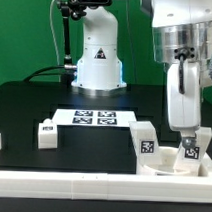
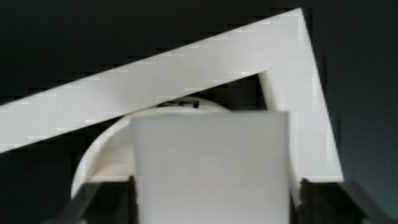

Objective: Assemble stool

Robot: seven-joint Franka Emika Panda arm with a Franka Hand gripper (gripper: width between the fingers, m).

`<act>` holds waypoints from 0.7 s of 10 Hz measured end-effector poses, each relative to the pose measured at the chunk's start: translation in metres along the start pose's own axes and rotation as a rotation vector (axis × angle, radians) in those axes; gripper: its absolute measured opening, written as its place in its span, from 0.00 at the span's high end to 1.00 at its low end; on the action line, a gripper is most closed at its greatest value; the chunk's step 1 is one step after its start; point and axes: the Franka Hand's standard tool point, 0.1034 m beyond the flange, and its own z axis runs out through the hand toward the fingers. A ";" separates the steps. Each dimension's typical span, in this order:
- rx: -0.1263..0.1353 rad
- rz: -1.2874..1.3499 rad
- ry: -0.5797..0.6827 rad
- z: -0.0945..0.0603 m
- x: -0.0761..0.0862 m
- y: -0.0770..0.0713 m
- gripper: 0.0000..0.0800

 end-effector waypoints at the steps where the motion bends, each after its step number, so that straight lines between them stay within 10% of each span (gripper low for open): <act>1: -0.014 -0.039 0.000 -0.002 -0.002 0.000 0.27; 7: -0.022 -0.391 -0.011 -0.009 -0.010 -0.003 0.19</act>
Offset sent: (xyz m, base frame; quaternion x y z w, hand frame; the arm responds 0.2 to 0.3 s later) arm 0.0039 0.0131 0.0230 -0.0146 -0.0029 -0.0481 0.9987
